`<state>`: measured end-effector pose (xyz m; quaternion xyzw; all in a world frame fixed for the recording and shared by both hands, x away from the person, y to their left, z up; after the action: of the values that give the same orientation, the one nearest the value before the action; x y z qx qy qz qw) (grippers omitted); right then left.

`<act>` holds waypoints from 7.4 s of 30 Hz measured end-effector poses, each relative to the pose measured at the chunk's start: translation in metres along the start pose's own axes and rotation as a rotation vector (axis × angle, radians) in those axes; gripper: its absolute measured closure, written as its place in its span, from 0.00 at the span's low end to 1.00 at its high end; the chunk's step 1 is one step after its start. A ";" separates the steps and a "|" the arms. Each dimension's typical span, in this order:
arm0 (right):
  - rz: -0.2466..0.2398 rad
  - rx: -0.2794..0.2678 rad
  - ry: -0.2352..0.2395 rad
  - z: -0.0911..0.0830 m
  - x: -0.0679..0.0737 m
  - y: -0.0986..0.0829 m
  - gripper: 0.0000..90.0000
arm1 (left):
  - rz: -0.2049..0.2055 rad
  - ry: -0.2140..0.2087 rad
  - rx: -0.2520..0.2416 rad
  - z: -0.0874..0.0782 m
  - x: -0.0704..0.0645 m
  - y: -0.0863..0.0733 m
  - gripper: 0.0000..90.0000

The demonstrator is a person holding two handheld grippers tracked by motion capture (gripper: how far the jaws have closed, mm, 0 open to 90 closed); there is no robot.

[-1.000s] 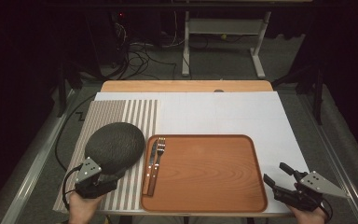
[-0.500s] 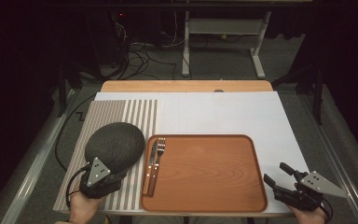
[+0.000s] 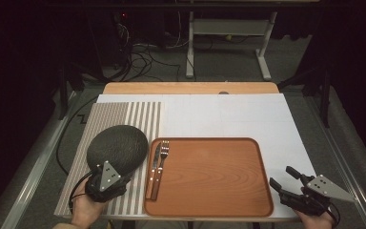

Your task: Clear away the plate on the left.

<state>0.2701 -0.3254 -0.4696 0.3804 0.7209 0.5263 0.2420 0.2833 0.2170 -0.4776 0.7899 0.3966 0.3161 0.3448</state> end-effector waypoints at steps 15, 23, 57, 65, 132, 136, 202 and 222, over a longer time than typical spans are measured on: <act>0.004 0.004 -0.001 0.000 0.000 0.000 0.28 | 0.153 0.036 0.080 0.005 -0.005 0.004 0.40; 0.006 0.007 -0.003 0.001 0.000 -0.001 0.28 | 0.216 0.072 0.114 0.007 -0.007 0.004 0.40; 0.011 -0.002 0.003 0.000 -0.001 0.000 0.29 | 0.444 0.171 0.220 0.025 -0.020 -0.003 0.41; 0.007 0.000 0.002 0.000 -0.001 0.000 0.29 | 0.516 0.218 0.222 0.028 -0.023 -0.001 0.44; 0.007 0.001 -0.005 -0.001 -0.001 -0.001 0.29 | 0.777 0.464 0.366 0.059 -0.037 0.011 0.91; 0.003 0.004 -0.004 0.000 -0.002 -0.001 0.29 | 0.786 0.478 0.365 0.056 -0.035 0.018 0.91; 0.011 0.000 -0.002 -0.001 -0.003 -0.001 0.29 | 1.044 0.258 0.013 0.039 -0.154 0.082 0.90; 0.011 0.000 0.002 -0.001 -0.003 -0.001 0.29 | 1.110 0.180 -0.075 0.041 -0.198 0.099 0.91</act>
<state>0.2708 -0.3287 -0.4707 0.3838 0.7190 0.5279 0.2387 0.2592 -0.0066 -0.4667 0.8372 -0.0620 0.5300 0.1197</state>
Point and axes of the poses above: each handheld gripper's, and its own axes: z roughly forward along the jaws, y roughly out of its top, x roughly to its left, the point moved 4 cm from there along z, roughly forward along the jaws, and after that the axes turned 6 degrees about y, right-handed, at the moved point
